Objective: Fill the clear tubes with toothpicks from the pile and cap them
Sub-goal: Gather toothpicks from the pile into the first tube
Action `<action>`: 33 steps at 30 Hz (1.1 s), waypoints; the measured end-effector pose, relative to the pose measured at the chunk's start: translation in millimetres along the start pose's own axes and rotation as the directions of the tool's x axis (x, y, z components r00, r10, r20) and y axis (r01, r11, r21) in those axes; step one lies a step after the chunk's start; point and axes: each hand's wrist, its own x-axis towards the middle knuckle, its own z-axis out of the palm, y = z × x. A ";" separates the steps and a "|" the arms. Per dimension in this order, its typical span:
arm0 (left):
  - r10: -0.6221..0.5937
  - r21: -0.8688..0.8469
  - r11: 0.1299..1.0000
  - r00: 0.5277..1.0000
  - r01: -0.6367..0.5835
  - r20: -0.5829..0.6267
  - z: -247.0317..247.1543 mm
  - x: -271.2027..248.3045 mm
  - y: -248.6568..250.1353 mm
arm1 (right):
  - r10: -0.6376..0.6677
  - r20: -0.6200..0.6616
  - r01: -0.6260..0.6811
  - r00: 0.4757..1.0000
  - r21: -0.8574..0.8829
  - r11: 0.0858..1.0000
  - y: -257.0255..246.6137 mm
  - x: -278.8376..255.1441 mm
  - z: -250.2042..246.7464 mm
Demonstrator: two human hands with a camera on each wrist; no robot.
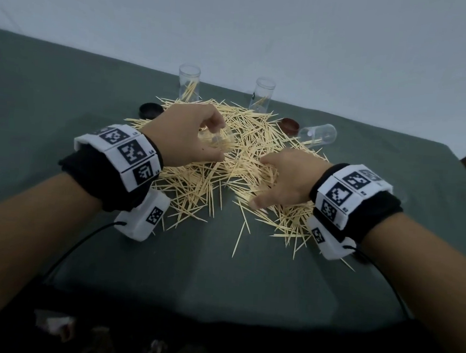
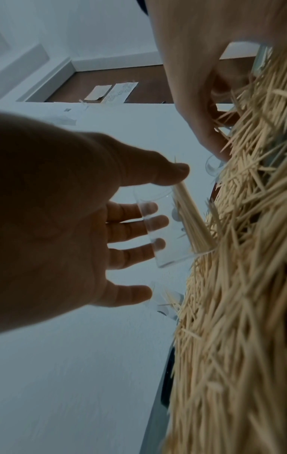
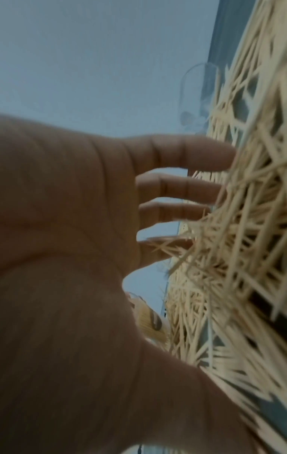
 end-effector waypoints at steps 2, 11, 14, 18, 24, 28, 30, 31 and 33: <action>0.000 0.003 1.000 1.000 0.000 0.000 0.2 0.2 -0.1 | -0.049 -0.034 0.050 0.998 0.010 0.999 0.3 2.2 0.6; 0.007 0.004 1.000 1.000 -0.007 0.001 1.0 0.3 -0.6 | -0.035 -0.100 0.043 0.994 0.075 0.996 10.0 8.2 1.7; 0.011 0.010 1.000 1.000 -0.011 0.008 0.7 0.2 0.2 | -0.018 -0.083 0.023 0.996 0.062 0.998 9.4 9.6 3.6; 0.005 0.011 1.000 1.000 -0.005 0.007 -1.4 -0.5 -0.8 | -0.106 -0.166 0.119 0.980 0.073 0.990 9.7 13.8 4.8; -0.003 0.016 1.000 1.000 0.003 0.020 -2.0 -1.5 -0.3 | -0.105 -0.182 0.130 0.978 0.135 0.982 15.4 15.8 3.2; -0.011 0.011 1.000 1.000 0.011 0.018 -2.1 -1.0 -0.5 | -0.105 -0.191 0.126 0.976 0.099 0.987 14.0 16.9 0.9; -0.009 0.008 1.000 1.000 0.009 0.017 -1.5 -0.6 -0.6 | -0.109 -0.227 0.131 0.968 0.083 0.988 13.6 17.7 1.2; -0.007 0.009 1.000 1.000 0.007 0.017 -1.0 -0.4 -0.6 | -0.112 -0.249 0.137 0.962 0.086 0.987 13.8 18.7 2.0; -0.004 0.012 1.000 1.000 0.004 0.017 -0.4 -0.2 -0.8 | -0.121 -0.293 0.156 0.949 0.100 0.983 14.6 20.3 3.3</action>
